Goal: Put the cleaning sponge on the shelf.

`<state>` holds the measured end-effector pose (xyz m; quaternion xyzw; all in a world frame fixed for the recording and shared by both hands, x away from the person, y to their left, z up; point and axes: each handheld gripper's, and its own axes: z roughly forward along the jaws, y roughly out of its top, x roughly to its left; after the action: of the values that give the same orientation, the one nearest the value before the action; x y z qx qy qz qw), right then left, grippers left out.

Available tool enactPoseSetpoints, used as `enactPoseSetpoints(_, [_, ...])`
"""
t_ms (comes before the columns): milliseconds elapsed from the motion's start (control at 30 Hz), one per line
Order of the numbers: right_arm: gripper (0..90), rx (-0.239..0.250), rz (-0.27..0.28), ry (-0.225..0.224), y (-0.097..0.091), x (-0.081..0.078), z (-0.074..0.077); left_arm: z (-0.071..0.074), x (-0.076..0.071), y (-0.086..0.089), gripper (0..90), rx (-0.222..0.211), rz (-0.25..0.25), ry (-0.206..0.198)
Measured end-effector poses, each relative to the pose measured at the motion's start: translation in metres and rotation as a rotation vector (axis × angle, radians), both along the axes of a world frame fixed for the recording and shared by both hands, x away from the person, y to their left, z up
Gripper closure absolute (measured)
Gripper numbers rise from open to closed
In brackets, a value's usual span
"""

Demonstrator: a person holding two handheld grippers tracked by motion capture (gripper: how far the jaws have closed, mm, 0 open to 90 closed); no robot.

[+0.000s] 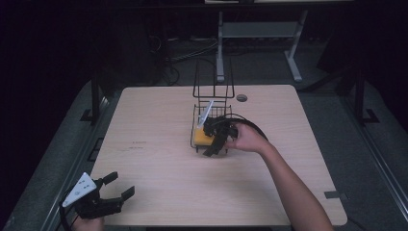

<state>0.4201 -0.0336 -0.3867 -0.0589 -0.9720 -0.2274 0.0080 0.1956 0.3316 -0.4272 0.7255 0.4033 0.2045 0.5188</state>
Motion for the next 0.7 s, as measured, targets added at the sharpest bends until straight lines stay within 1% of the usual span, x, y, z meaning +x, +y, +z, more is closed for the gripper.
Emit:
enactPoseSetpoints(100, [16.0, 0.006, 0.004, -0.003, -0.001, -0.002, 0.001, 0.0, 0.0, 0.0, 12.8, 0.001, 0.0, 0.0])
enactPoseSetpoints(233, [16.0, 0.009, 0.009, -0.009, -0.002, -0.008, -0.001, 0.0, 0.0, -0.001, 12.8, -0.003, -0.004, 0.004])
enactPoseSetpoints(467, [16.0, 0.021, 0.009, -0.016, -0.009, -0.017, -0.001, -0.001, -0.001, -0.002, 12.8, 0.004, -0.008, -0.002])
enactPoseSetpoints(700, [16.0, 0.023, 0.003, -0.016, -0.017, -0.025, -0.002, -0.001, -0.001, -0.003, 12.8, 0.007, -0.01, 0.0])
